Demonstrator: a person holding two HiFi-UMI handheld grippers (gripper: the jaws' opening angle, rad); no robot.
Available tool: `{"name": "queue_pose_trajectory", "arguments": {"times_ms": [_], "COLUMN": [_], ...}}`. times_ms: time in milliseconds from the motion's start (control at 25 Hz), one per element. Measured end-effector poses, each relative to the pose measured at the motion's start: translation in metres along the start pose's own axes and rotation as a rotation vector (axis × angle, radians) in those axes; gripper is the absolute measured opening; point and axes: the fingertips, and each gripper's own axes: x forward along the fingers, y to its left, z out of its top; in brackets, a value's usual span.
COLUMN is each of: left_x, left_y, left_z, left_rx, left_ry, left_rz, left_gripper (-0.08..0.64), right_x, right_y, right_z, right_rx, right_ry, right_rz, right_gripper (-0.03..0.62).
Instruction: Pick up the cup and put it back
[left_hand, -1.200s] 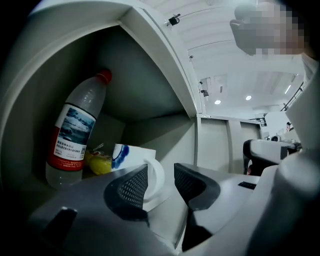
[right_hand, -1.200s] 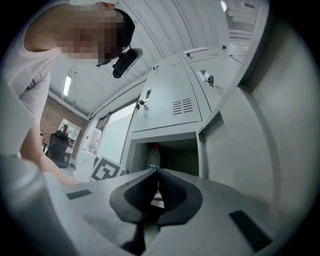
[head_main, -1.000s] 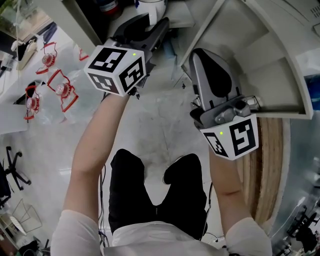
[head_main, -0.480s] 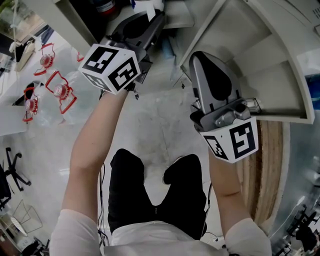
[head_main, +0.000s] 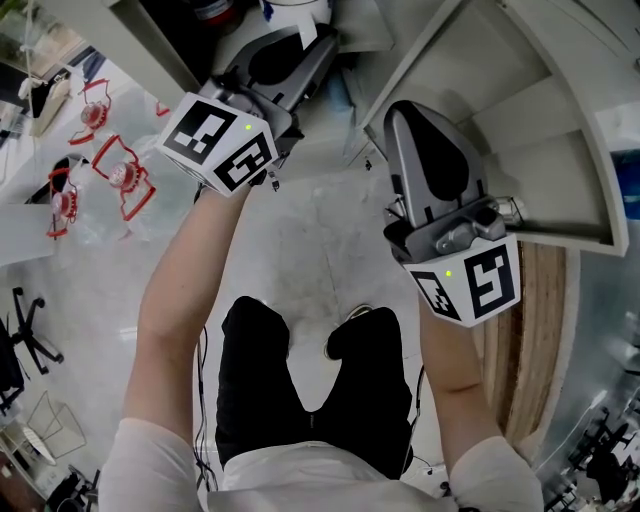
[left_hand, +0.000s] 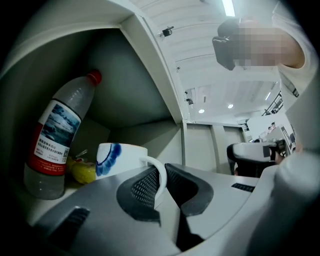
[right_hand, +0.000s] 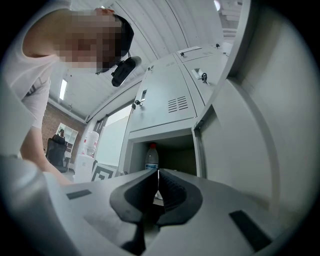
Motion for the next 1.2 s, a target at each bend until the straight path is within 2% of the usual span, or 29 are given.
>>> {"name": "queue_pose_trajectory", "arguments": {"times_ms": [320, 480, 880, 1200], "left_x": [-0.013, -0.026, -0.054, -0.060], "left_y": [-0.032, -0.056, -0.122, -0.160], "left_z": [0.019, 0.037, 0.110, 0.197], "left_rx": [0.017, 0.019, -0.034, 0.004], "left_ry": [-0.025, -0.024, -0.030, -0.029], "left_rz": [-0.059, -0.092, -0.141, -0.147], "left_gripper": [0.051, 0.051, 0.051, 0.051], "right_x": [-0.006, -0.008, -0.023, -0.028], "right_y": [0.007, 0.016, 0.040, 0.044], "right_z": [0.009, 0.030, 0.117, 0.215], "right_rx": [0.004, -0.005, 0.016, 0.001], "right_ry": [-0.006, -0.006, 0.000, -0.030], "right_rz": [0.004, 0.011, 0.019, 0.005], "right_gripper": [0.017, 0.017, 0.017, 0.017]}}
